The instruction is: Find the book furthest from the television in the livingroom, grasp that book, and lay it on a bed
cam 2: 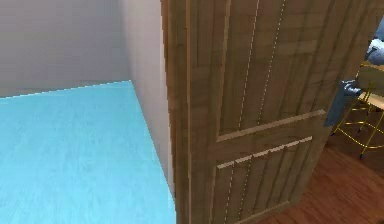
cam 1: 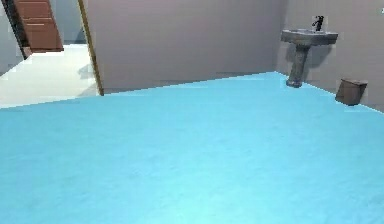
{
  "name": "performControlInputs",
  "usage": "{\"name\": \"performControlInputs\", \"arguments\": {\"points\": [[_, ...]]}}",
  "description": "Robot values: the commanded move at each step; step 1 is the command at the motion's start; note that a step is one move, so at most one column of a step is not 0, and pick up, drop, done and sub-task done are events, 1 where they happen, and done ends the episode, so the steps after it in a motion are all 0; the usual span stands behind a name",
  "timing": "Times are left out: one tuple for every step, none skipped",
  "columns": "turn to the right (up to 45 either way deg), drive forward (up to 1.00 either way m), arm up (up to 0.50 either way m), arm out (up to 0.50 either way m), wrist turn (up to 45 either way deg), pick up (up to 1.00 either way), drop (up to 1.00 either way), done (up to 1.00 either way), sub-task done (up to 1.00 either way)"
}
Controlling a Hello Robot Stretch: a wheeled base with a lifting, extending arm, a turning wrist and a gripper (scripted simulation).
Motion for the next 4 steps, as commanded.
{"name": "performControlInputs", "arguments": {"points": [[9.0,0.0,0.0,0.0,0.0,0.0,0.0,0.0,0.0],[0.0,1.0,0.0,0.0,0.0,0.0,0.0,0.0,0.0],[0.0,1.0,0.0,0.0,0.0,0.0,0.0,0.0,0.0],[0.0,1.0,0.0,0.0,0.0,0.0,0.0,0.0,0.0]]}}
